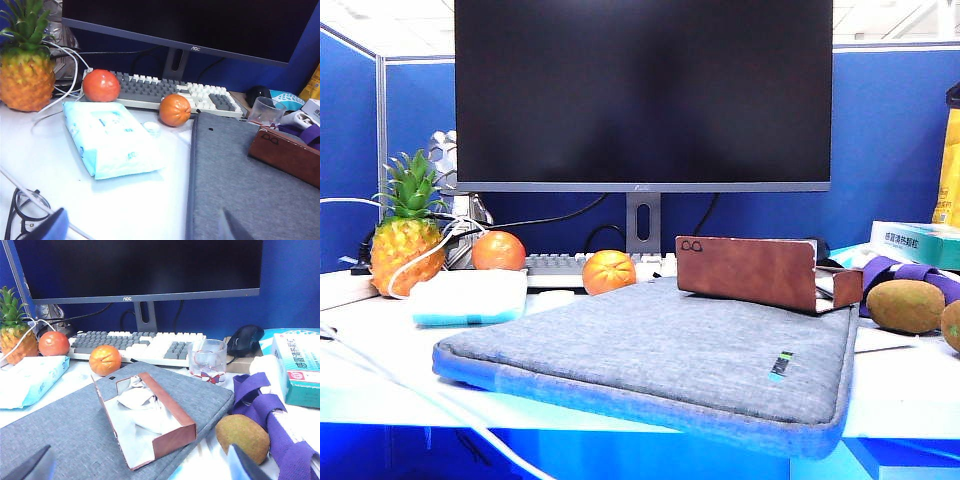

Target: Close the glasses case.

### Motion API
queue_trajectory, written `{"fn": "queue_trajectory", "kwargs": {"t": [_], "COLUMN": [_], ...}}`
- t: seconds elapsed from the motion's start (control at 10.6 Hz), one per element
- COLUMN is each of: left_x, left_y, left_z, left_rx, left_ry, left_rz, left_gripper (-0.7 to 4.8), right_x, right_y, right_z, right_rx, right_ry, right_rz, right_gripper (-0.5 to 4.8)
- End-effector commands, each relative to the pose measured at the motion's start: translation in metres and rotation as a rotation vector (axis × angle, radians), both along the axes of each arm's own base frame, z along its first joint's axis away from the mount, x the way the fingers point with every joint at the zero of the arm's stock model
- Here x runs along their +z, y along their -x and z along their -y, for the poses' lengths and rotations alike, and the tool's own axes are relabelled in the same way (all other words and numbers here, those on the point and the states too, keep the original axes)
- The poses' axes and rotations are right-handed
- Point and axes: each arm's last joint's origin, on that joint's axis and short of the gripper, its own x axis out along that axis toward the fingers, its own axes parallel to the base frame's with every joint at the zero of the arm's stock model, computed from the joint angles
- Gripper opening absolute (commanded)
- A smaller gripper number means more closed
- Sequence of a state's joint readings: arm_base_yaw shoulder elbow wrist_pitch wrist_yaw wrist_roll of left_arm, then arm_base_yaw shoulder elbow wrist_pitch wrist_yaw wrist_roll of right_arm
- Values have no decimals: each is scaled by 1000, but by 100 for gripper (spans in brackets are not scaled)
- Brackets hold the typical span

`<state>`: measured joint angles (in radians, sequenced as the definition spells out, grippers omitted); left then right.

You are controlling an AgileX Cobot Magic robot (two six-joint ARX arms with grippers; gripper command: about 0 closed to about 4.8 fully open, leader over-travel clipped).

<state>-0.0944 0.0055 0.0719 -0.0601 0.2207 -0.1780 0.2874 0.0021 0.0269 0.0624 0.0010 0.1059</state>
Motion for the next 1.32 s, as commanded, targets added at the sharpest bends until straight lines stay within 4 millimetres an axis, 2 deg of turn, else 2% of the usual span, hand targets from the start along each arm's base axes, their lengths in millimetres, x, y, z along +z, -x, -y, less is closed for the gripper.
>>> {"fn": "queue_trajectory", "kwargs": {"t": [0.09,0.28,0.47,0.66,0.75,0.85,0.94,1.03,1.13,1.22,1.32], "left_x": [2,9,26,47,89,112,126,130,131,126,120], "left_y": [0,1,1,-10,-51,-87,-114,-127,-142,-138,-133], "left_z": [0,2,0,1,7,12,18,20,45,58,77], "left_rx": [-5,-58,-17,-1,-65,-159,-274,-322,-276,-259,-377], "left_ry": [7,17,45,-7,-116,-140,-129,-121,-366,-463,-451], "left_rz": [19,72,73,35,-34,-74,-119,-148,-240,-259,-293], "left_gripper": [399,399,400,400,400,404,404,404,404,404,404], "right_x": [3,7,18,26,62,83,93,96,98,101,110], "right_y": [0,1,3,2,-7,-29,-57,-81,-151,-163,-175], "right_z": [0,0,1,2,0,-7,-17,-26,-51,-55,-61], "right_rx": [-3,15,5,-54,-77,-64,-5,73,243,290,362], "right_ry": [-12,-23,-55,-76,-51,20,104,161,274,287,351], "right_rz": [26,68,175,208,170,92,-27,-153,-480,-548,-677], "right_gripper": [479,479,479,479,479,479,479,479,479,479,479]}}
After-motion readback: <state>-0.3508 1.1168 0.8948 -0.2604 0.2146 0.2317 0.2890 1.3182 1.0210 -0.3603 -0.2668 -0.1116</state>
